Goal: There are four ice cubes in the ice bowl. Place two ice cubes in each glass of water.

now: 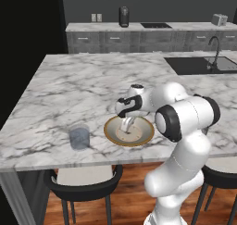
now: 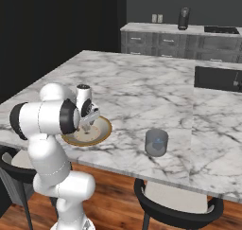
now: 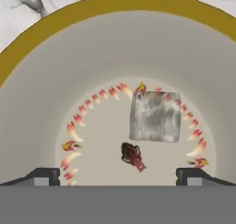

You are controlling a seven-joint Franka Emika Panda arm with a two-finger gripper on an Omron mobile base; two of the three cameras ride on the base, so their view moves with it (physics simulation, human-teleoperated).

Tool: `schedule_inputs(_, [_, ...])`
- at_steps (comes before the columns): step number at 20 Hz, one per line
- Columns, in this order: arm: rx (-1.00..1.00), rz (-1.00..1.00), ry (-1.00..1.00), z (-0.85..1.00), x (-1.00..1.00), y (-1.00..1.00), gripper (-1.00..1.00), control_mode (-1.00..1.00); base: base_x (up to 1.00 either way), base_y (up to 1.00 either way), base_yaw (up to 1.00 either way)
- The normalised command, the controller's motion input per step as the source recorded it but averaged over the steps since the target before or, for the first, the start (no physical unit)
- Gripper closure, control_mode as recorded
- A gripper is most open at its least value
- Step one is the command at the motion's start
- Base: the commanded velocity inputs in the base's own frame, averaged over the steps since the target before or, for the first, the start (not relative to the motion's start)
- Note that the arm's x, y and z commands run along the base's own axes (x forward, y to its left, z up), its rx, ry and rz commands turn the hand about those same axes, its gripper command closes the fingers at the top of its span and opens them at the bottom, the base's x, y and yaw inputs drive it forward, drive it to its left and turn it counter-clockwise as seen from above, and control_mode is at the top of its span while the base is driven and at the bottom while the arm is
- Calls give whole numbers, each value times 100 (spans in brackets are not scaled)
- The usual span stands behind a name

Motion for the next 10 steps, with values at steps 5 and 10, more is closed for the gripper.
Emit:
schedule_inputs(5, [0,0,0,-25,32,12,-100,-100,0,0,0])
schedule_inputs(10, [0,-1,0,-18,34,0,-100,-100,0,0,0])
